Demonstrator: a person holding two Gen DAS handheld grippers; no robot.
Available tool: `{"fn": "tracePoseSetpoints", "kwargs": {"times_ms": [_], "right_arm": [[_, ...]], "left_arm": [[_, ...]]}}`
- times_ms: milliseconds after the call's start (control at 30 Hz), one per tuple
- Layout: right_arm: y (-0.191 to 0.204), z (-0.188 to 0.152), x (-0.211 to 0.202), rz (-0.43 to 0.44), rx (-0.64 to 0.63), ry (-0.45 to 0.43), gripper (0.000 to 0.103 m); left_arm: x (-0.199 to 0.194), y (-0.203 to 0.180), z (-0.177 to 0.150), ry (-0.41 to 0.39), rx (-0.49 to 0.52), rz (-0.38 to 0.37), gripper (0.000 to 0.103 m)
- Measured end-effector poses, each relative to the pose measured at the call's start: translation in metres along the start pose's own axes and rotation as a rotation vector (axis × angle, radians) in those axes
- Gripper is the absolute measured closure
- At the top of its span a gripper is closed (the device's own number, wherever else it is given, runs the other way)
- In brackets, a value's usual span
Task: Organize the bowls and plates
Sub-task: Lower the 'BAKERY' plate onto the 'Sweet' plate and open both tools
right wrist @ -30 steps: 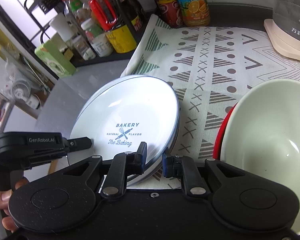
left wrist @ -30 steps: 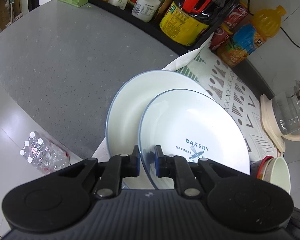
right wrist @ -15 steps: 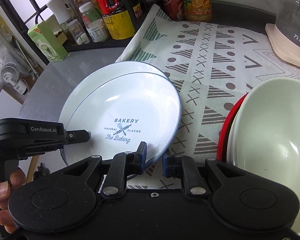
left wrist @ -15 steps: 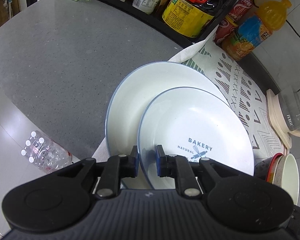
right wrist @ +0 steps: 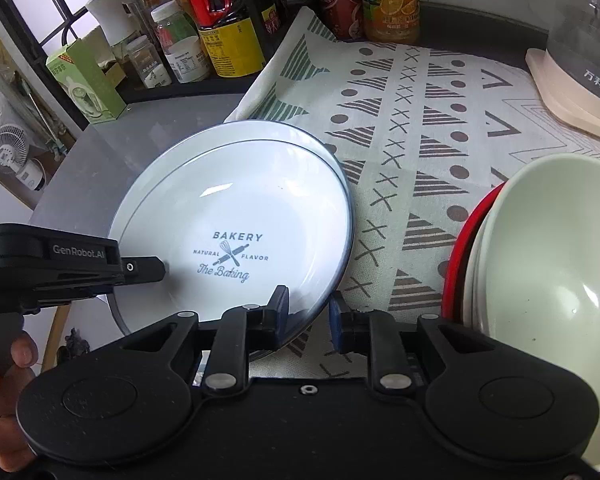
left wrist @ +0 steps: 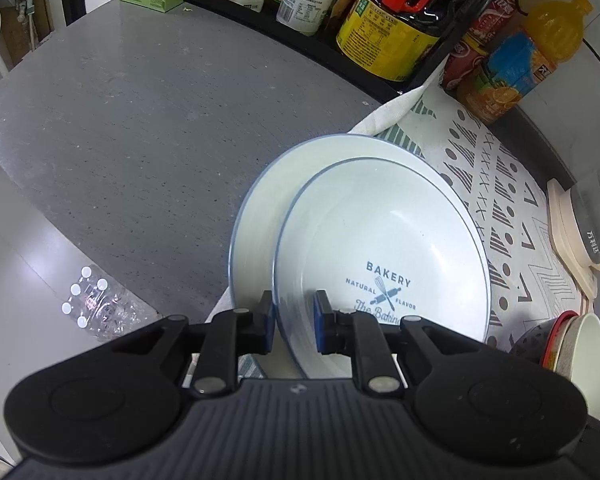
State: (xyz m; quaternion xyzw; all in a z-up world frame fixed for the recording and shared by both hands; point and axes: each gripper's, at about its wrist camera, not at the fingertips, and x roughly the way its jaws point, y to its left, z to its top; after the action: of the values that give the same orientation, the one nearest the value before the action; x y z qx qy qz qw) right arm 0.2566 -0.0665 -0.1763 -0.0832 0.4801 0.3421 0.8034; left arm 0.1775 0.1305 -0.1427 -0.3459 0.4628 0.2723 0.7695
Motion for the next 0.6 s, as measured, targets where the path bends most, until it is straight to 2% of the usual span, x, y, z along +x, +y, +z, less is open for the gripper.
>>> {"fn": "tracePoseSetpoints", "kwargs": {"times_ms": [133,400,500,533,567,600], "right_arm": [[-0.001,-0.001,0.001,0.009,0.017,0.001,0.077],[0.000,-0.003,-0.010,0.038,0.045,-0.011,0.073],[0.002,-0.002,-0.023,0.067,0.049,-0.043,0.062],[0.002,-0.001,-0.028,0.074,0.053,-0.056,0.054],[0.002,0.000,-0.034,0.082,0.054,-0.075,0.050],[0.001,0.001,-0.040,0.090,0.055,-0.092,0.049]], "left_arm": [[-0.008,0.000,0.000,-0.020,0.006,0.008,0.085],[-0.032,-0.007,0.001,-0.075,0.028,0.004,0.053],[-0.043,-0.011,0.000,-0.098,0.032,0.005,0.038],[-0.046,-0.013,-0.001,-0.107,0.031,0.010,0.030],[-0.049,-0.014,-0.001,-0.116,0.030,0.014,0.025],[-0.053,-0.015,-0.002,-0.127,0.032,0.019,0.023]]}}
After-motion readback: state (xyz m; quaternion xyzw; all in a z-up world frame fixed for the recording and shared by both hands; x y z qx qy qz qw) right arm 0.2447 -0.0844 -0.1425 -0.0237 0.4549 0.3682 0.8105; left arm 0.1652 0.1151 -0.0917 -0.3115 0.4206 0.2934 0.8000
